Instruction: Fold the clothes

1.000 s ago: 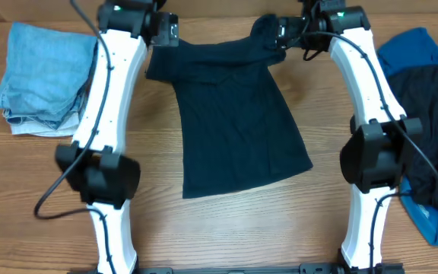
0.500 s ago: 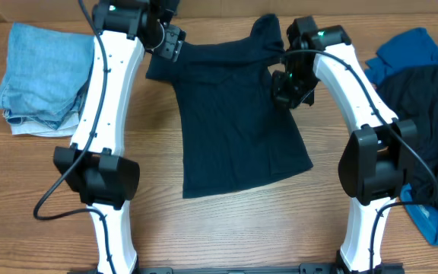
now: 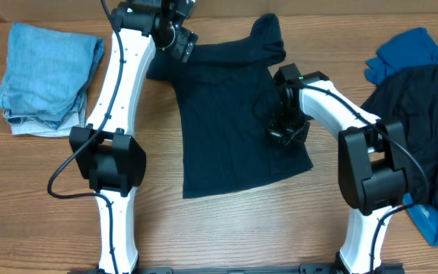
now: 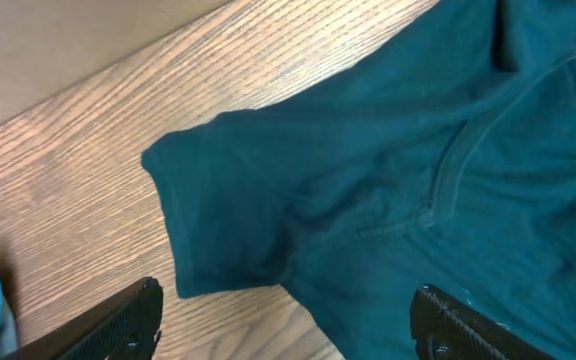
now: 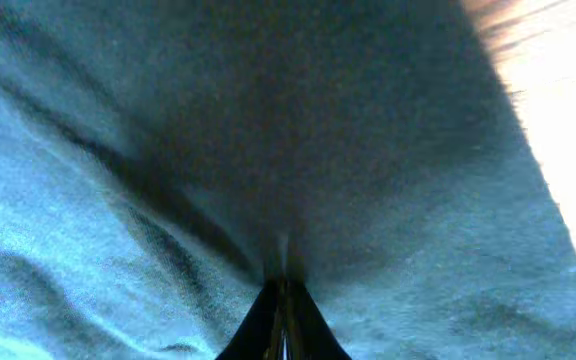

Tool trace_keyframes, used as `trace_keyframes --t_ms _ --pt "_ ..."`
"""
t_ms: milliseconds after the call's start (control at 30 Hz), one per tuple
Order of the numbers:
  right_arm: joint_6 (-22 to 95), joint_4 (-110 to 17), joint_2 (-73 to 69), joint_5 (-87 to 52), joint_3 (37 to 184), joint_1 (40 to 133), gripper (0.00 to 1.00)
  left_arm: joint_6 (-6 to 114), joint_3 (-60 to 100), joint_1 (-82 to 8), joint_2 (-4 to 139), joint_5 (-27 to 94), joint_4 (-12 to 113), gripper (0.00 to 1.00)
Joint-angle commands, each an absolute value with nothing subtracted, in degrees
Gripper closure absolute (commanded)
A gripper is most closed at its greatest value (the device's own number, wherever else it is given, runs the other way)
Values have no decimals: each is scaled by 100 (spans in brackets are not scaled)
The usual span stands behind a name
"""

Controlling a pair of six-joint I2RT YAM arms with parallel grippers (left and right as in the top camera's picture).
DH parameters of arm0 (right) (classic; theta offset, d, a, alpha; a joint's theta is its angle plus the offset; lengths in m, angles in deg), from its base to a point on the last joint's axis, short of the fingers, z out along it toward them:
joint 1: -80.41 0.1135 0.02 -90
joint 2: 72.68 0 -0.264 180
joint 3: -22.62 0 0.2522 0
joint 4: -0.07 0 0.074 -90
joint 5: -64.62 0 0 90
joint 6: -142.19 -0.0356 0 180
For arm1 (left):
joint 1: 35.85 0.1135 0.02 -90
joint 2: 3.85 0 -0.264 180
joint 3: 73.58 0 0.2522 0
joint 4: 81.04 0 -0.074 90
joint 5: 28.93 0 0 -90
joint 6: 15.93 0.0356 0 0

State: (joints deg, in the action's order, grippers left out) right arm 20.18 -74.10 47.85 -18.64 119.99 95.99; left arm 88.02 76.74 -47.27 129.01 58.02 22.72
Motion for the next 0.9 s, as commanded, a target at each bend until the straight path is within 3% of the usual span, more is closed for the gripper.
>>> trace_keyframes --t_ms 0,67,400,533,567,633,700,800,867 --pt "1782 -7335 5076 -3385 11658 9262 96 8933 7715 -4745 12988 5697 2436 18" --pt "1843 -7115 5076 -3908 11658 8963 96 8933 7715 -4745 12988 5697 2546 17" --pt "3751 -4833 5076 -3951 11660 8084 96 8955 7715 -4745 13273 5695 2592 16" --pt "4146 -5005 5076 -3816 12076 7697 95 8951 7715 -4749 14027 5695 2637 16" --pt "4201 -5259 5074 -3818 12299 7695 86 8953 7715 -4749 14201 5695 2688 18" --pt "4199 -6015 5074 -3680 12928 7723 33 8951 7715 -4749 14403 5695 2742 21" --pt "4199 -6520 5074 -3276 13405 7760 25 8925 7715 -4756 14459 5675 2738 23" --pt "4199 -6988 5074 -2209 13949 7774 23 8929 7715 -4754 14486 5654 2740 30" --pt "4199 -7209 5052 -1429 14165 7774 23 8888 7713 -4754 14503 5665 2559 44"
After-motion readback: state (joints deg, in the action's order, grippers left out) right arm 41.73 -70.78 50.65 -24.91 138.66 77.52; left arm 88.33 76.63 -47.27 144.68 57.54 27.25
